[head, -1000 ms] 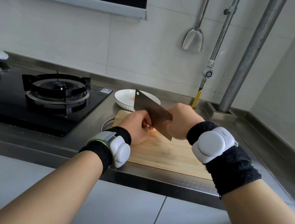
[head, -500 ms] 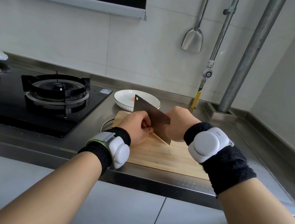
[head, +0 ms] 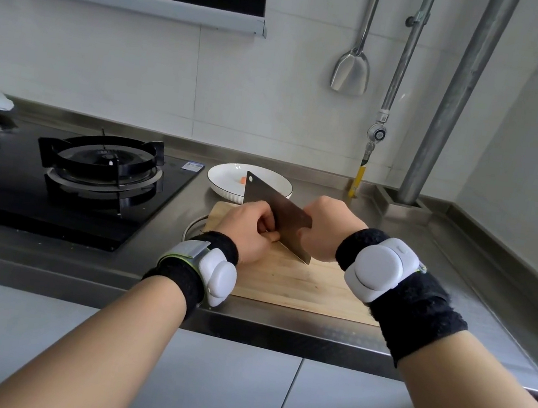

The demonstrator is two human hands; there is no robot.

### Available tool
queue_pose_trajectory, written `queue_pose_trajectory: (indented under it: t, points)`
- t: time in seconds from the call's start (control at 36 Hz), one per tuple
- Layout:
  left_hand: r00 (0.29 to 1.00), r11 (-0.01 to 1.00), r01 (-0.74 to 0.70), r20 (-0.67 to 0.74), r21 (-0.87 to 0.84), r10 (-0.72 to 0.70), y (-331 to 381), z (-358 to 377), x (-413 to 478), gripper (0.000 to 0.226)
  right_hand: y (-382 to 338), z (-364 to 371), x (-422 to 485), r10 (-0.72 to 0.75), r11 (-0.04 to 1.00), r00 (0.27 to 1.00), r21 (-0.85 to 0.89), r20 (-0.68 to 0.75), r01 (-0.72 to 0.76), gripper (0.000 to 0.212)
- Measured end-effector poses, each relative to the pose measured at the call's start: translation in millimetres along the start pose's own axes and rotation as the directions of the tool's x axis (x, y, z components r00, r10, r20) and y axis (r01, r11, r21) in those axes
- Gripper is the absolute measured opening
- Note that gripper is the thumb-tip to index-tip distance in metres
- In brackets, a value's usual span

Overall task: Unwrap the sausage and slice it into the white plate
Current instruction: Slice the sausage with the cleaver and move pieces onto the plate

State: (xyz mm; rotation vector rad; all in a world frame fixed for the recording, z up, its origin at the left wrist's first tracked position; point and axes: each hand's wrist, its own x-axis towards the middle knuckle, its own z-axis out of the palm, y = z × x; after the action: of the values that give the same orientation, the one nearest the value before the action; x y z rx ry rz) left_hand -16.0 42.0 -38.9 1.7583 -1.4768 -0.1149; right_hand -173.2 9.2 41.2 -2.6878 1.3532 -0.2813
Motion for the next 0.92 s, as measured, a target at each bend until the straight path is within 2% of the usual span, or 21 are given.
queue_pose_trajectory:
  t: [0.17, 0.39, 0.44, 0.58, 0.92]
  points:
    - [1.0, 1.0, -0.002, -0.011, 0.012, 0.002, 0, 0, 0, 0.016, -3, -3, -2, 0.0, 1.0, 1.0, 0.001, -0.009, 0.0, 0.019]
    - [1.0, 1.0, 0.027, -0.006, 0.012, -0.027, -1, 0, -1, 0.014, -1, -7, 0, -0.01, 1.0, 0.999, -0.013, -0.044, 0.009, 0.01]
    - [0.999, 0.999, 0.032, -0.013, 0.005, -0.032, 1, 0, -2, 0.012, -1, -10, 1, -0.015, 1.0, 0.998, -0.022, -0.06, 0.014, 0.015]
    - [0.999, 1.0, -0.007, -0.033, 0.017, 0.008, 4, -1, -2, 0.01, -3, -12, 3, -0.033, 0.999, 0.998, -0.036, -0.05, 0.031, 0.009]
    - [0.999, 0.998, -0.012, -0.036, 0.066, 0.014, 3, -2, -3, 0.009, -5, -11, 2, -0.024, 0.998, 0.999, -0.062, -0.035, 0.021, 0.008]
